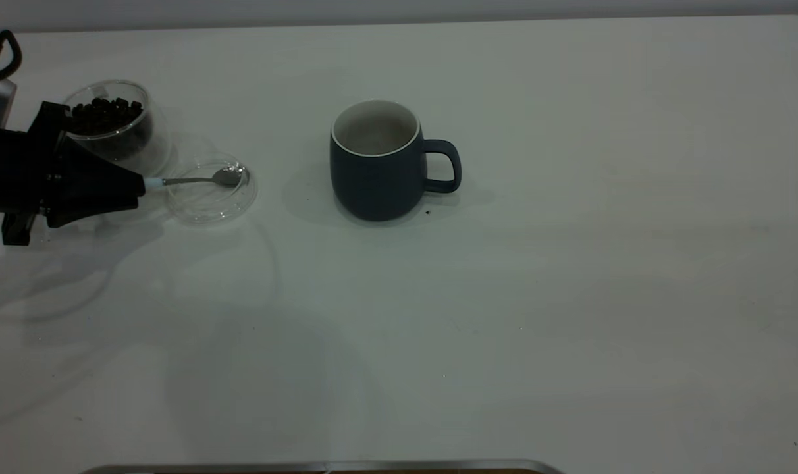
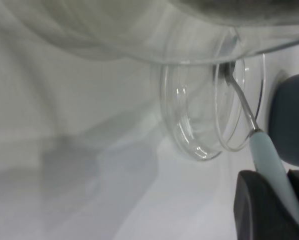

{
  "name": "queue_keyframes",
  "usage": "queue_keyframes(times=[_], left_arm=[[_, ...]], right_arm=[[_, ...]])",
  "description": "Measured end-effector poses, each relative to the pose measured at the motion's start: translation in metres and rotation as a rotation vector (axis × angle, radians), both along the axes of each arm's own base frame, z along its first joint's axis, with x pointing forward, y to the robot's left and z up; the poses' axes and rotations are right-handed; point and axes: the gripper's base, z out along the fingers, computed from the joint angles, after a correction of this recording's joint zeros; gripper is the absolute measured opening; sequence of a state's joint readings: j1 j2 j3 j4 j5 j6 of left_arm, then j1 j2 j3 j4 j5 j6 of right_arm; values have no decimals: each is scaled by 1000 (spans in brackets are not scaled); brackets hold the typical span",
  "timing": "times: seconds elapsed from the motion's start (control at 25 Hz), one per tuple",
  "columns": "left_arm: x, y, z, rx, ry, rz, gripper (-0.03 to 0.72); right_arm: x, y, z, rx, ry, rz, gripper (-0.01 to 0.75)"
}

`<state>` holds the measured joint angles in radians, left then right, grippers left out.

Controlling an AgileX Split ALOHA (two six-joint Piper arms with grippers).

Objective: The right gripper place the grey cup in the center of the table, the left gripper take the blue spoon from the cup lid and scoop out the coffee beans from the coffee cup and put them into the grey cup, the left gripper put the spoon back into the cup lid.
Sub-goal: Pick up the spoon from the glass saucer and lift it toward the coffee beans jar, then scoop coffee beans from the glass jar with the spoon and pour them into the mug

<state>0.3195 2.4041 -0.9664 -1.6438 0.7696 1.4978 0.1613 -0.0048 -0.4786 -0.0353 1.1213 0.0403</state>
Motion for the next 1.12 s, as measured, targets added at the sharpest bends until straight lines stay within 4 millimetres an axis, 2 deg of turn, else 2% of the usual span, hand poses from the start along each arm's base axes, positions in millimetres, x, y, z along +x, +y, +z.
queue_keyframes(times=[0.16,0.36,0.64,0.76,0.96,1.04,1.12], left_arm=[[3,1,8,9,-12,6,133],[10,3,35,27,-72,-7,133],[4,0,62,30,-47,-119,133],[5,1,81,50,-77,-151,133],[19,7,130,75,-183,-169,133],[26,17,146,79,-208,-130,133],[32,37,157,76,-214,-61,133]], right_arm=[[0,0,0,0,0,0,532],[0,0,0,0,0,0,532],[0,0,0,0,0,0,532],[0,0,0,0,0,0,532],[0,0,0,0,0,0,532],[0,0,0,0,0,0,532],[0,0,0,0,0,0,532]])
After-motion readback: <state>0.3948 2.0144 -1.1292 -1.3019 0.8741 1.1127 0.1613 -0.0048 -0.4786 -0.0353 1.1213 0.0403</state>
